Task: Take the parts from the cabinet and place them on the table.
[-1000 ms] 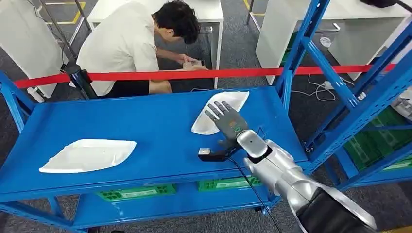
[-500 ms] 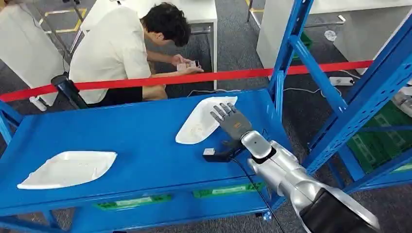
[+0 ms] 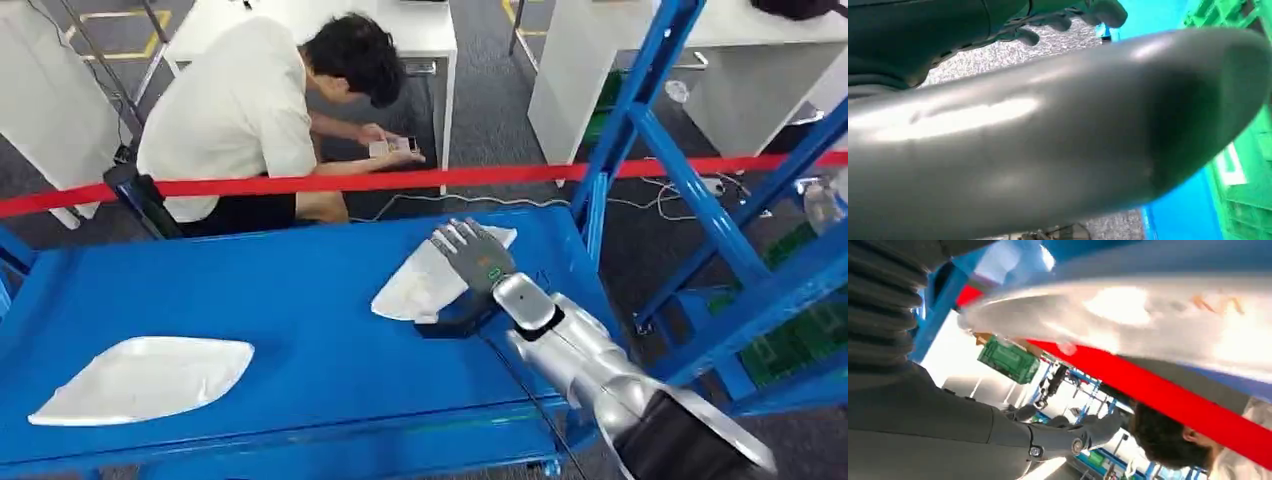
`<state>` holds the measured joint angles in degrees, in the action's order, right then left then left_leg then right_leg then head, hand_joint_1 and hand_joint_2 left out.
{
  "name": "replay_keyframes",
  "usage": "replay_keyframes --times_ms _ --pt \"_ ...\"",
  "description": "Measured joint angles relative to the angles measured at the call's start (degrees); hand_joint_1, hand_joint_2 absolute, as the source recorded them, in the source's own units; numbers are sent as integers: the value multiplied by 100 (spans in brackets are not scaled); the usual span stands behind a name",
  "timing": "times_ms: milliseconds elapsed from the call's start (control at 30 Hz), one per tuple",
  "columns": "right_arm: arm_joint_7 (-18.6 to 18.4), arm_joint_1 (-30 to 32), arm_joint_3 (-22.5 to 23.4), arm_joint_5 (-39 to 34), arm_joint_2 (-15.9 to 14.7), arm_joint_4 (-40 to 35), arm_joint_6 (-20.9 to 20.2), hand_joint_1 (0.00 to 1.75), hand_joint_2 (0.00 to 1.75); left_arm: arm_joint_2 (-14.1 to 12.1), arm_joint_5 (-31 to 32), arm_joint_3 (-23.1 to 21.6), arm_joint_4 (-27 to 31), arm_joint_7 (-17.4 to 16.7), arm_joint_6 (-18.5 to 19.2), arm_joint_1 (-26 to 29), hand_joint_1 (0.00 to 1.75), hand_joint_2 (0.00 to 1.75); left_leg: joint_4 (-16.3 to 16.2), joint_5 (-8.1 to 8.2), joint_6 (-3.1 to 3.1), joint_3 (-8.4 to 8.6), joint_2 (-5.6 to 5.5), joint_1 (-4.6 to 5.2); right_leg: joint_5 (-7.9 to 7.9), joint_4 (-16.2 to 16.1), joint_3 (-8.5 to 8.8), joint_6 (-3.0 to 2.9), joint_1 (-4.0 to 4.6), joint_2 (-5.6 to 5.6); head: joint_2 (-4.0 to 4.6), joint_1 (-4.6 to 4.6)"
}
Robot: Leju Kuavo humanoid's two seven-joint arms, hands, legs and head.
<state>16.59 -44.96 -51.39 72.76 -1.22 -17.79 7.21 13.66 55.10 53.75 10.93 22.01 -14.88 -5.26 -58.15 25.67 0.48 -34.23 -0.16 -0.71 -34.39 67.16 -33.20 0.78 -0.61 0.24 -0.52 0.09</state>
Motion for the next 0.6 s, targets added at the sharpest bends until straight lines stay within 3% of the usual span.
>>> replay_keyframes --times_ms 67,100,133,167,233,267,300,333,367,400,433,533,600 --pt "0 63 0 2 0 0 -2 0 175 2 0 0 0 -52 -103 -2 0 0 -2 54 24 38 -1 12 -323 753 -565 27 1 1 0 4" --pt "-2 84 0 2 0 0 0 0 175 2 -2 0 0 -77 -131 2 0 0 -6 83 26 63 -4 16 -309 863 -727 16 1 0 0 20" --pt "-4 87 0 -2 0 0 6 0 175 2 -4 0 0 -92 -158 14 0 0 -9 120 23 106 -9 22 -111 715 -755 3 2 0 0 28" --pt "-11 87 0 -2 -2 0 4 0 175 0 -4 0 0 -107 -164 13 0 0 -10 160 16 160 -13 29 192 341 -655 -26 5 -1 0 28" --pt "-9 96 0 -33 -15 0 11 0 175 11 -4 0 0 -162 -197 8 0 0 -11 235 -9 266 -15 43 873 -685 -281 -128 48 -4 0 46" --pt "2 104 2 -61 -20 0 15 0 175 37 -7 0 -7 -197 -212 12 0 0 8 250 -20 261 -9 24 897 -752 -263 -178 79 -25 0 33" --pt "24 95 9 -85 -20 0 20 0 175 35 -13 2 -7 -239 -241 -2 0 0 1 244 -68 260 -24 28 743 -868 -312 -176 125 -29 0 -6" --pt "37 97 18 -94 -20 0 24 0 175 37 -20 2 -7 -271 -260 -16 0 0 26 245 -118 248 -18 20 881 -878 -272 -213 139 -15 0 28" --pt "37 104 33 -103 -17 0 28 0 175 44 -24 2 -11 -282 -262 -2 0 0 -25 256 -115 207 -14 38 1003 -911 -240 -185 100 -13 0 22" --pt "39 97 44 -103 -20 0 28 0 175 46 -26 4 -11 -282 -267 3 0 0 38 262 -27 291 -16 44 969 -911 -233 -103 102 -10 0 11" --pt "39 98 59 -105 -20 0 22 0 175 46 -28 7 -11 -287 -267 2 0 0 43 252 -79 302 0 38 968 -908 -233 -148 116 -4 0 7" --pt "206 100 63 -59 2 0 -59 0 175 46 -31 7 -13 -276 -245 -21 0 0 94 266 -101 344 9 38 950 -908 -221 -179 113 8 0 0" --pt "404 124 63 9 22 0 108 0 175 46 2 7 -11 -289 -228 -28 0 0 119 268 -114 359 11 38 938 -908 -202 -197 115 4 0 -2"
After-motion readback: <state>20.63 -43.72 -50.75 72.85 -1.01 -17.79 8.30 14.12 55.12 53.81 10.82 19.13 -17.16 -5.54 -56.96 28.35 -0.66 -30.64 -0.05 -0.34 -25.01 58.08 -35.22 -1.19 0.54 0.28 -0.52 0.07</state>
